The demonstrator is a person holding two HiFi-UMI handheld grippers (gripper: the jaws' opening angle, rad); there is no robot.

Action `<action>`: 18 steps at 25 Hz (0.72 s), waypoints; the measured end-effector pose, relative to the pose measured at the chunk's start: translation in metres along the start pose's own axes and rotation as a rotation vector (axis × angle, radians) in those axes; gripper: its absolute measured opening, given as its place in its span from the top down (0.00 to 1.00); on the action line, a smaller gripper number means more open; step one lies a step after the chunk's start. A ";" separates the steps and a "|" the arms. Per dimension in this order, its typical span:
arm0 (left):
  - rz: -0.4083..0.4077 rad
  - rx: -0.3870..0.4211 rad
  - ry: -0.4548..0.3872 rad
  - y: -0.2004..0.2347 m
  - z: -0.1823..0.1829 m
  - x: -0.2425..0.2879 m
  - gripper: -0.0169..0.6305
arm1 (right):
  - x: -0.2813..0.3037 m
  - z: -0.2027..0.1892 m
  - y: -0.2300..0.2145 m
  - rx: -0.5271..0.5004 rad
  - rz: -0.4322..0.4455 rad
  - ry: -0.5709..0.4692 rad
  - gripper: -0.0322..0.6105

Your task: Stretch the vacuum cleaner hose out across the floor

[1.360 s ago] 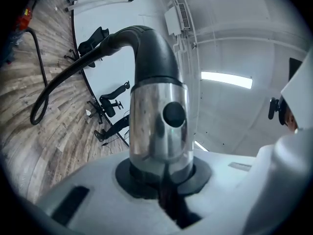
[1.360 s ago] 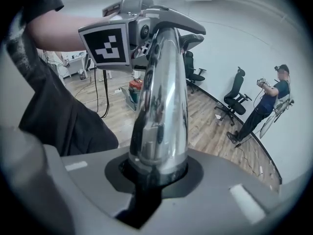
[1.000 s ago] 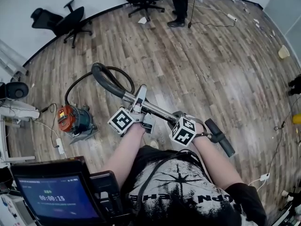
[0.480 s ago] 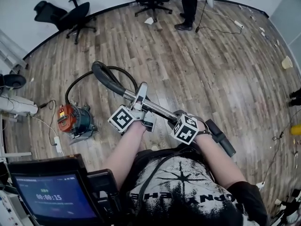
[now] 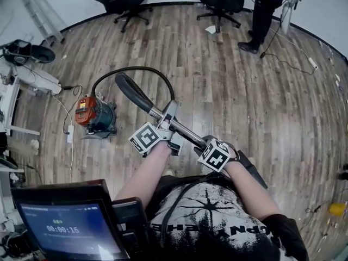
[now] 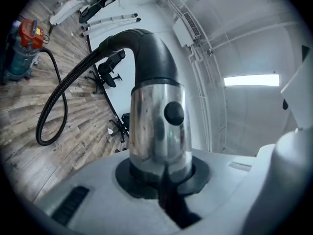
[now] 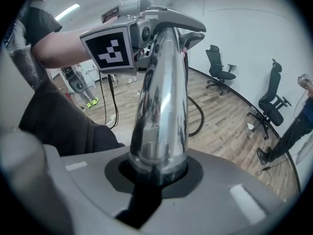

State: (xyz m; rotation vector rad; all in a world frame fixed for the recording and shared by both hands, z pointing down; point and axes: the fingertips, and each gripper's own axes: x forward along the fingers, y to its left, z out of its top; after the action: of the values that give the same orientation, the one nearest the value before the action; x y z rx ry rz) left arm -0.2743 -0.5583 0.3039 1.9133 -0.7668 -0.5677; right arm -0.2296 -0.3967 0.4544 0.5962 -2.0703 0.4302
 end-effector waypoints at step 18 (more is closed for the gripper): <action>0.330 0.059 -0.347 0.002 -0.018 -0.111 0.92 | -0.012 -0.039 0.060 -0.331 0.380 0.025 0.83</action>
State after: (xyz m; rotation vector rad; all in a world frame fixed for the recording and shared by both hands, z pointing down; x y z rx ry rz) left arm -0.3399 -0.4678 0.3204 1.7089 -1.3063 -0.6819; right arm -0.2318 -0.3246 0.4601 -0.0005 -2.1704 0.2954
